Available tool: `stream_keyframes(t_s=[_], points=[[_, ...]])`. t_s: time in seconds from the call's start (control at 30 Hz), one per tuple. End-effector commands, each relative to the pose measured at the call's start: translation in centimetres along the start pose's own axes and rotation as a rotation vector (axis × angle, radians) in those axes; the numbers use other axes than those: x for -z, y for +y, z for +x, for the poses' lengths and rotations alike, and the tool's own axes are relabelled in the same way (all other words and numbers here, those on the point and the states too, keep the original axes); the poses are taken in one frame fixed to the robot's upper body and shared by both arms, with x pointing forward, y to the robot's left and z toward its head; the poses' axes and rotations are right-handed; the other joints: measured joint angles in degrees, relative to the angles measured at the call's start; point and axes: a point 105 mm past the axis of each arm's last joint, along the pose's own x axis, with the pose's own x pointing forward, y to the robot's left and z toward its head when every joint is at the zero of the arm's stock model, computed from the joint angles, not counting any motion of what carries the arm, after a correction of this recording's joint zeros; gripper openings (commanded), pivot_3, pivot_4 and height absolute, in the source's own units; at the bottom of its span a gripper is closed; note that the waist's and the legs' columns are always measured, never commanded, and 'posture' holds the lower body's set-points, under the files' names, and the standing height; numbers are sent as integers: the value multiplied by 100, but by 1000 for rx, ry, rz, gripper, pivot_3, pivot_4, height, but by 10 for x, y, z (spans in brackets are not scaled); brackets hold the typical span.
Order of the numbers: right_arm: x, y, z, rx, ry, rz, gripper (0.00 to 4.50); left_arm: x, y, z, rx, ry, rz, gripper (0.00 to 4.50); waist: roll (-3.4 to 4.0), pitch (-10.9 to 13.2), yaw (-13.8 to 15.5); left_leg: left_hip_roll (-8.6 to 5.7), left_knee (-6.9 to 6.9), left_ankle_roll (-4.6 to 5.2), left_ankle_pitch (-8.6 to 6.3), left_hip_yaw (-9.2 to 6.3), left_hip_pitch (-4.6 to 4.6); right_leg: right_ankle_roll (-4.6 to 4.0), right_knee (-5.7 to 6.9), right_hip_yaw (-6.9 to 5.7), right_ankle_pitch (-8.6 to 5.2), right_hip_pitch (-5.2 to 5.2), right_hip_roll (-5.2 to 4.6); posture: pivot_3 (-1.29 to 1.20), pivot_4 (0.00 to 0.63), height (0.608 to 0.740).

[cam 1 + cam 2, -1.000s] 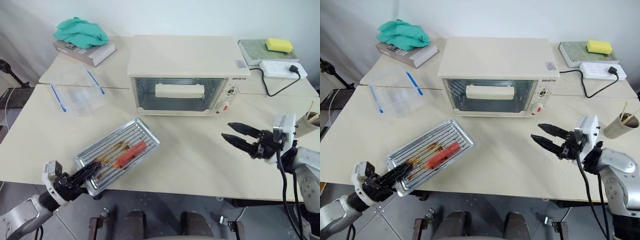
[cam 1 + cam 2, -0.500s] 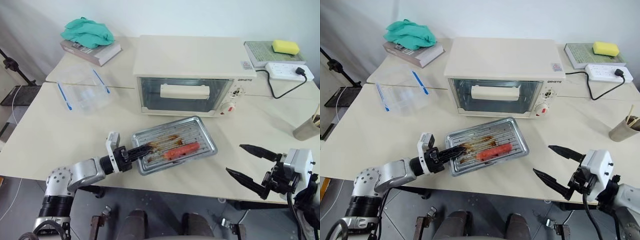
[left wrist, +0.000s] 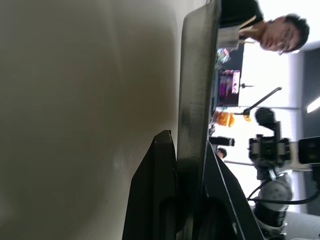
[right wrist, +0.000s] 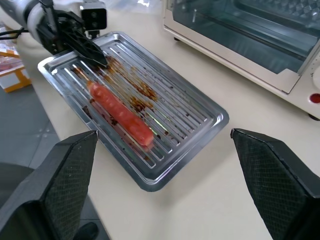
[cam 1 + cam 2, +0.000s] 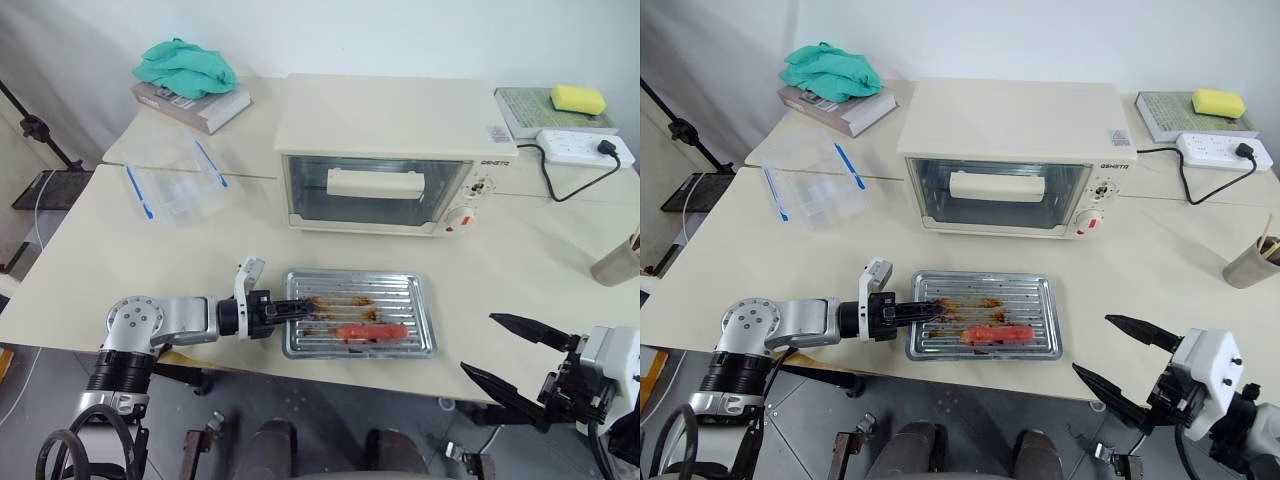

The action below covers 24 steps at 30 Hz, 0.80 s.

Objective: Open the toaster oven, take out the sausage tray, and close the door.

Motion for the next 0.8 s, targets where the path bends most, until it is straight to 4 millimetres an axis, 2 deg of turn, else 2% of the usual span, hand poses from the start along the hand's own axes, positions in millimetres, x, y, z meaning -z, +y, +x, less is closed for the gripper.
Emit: stream_keyframes(t_s=[0.03, 0.23, 0.37, 0.43, 0.47, 0.53, 0.63, 0.73, 0.8], points=[[-8, 12, -3, -62, 8, -22, 4500, -5, 21, 1, -87, -27, -33, 1231, 0, 0, -4, 2, -2, 0, 0, 0, 6, -1, -5, -1, 1, 7, 1, 0, 150, 740], [-8, 12, -2, -51, 7, -18, 4500, -6, 24, 4, -90, -37, 4, 2900, -1, 0, 13, 4, -3, -1, -1, -2, 8, -2, -28, -6, 8, 20, 4, 0, 150, 740], [-6, 10, -1, -60, 8, -19, 4500, -5, 18, -8, -82, -47, 73, 3964, 0, 0, -10, 7, -5, -2, -2, -3, 9, -5, -37, -8, 14, 24, 5, 0, 150, 740], [-6, 8, 3, -83, 1, -23, 4500, -3, 13, -27, -90, -78, 154, 4466, -3, -1, -63, 11, -9, -4, -3, -3, 10, -6, -40, -8, 14, 24, 9, 0, 150, 740], [-5, 7, 6, -99, -5, -24, 4500, -2, 6, -41, -70, -120, 189, 4466, -3, -2, -138, 18, -11, -9, -6, 0, 9, -8, -42, -6, 15, 21, 15, 0, 150, 740], [-5, 5, 8, -115, -11, -26, 4500, 0, -1, -54, -45, -166, 226, 4466, -4, -2, -265, 43, -19, -23, -14, 7, 10, -15, -59, 4, 19, 17, 44, 0, 150, 740], [-3, 2, 14, -152, -22, -31, 4500, 5, -5, -82, -124, -237, 435, 4466, -4, 1, -319, 59, -23, -28, -17, 9, -3, -20, -65, 4, 17, 1, 62, 0, 150, 740], [0, 1, 18, -186, -27, -41, 4500, 10, -3, -103, -159, -266, 534, 4466, -3, 2, -296, 68, -30, -31, -21, 27, -6, -25, -76, 16, 17, -12, 72, 0, 150, 740], [1, -2, 23, -205, -39, -68, 4500, 1, 7, -128, -250, -376, 583, 4466, -2, 3, -266, 68, -30, -25, -24, 39, -13, -25, -78, 26, 16, -23, 72, 0, 150, 740]])
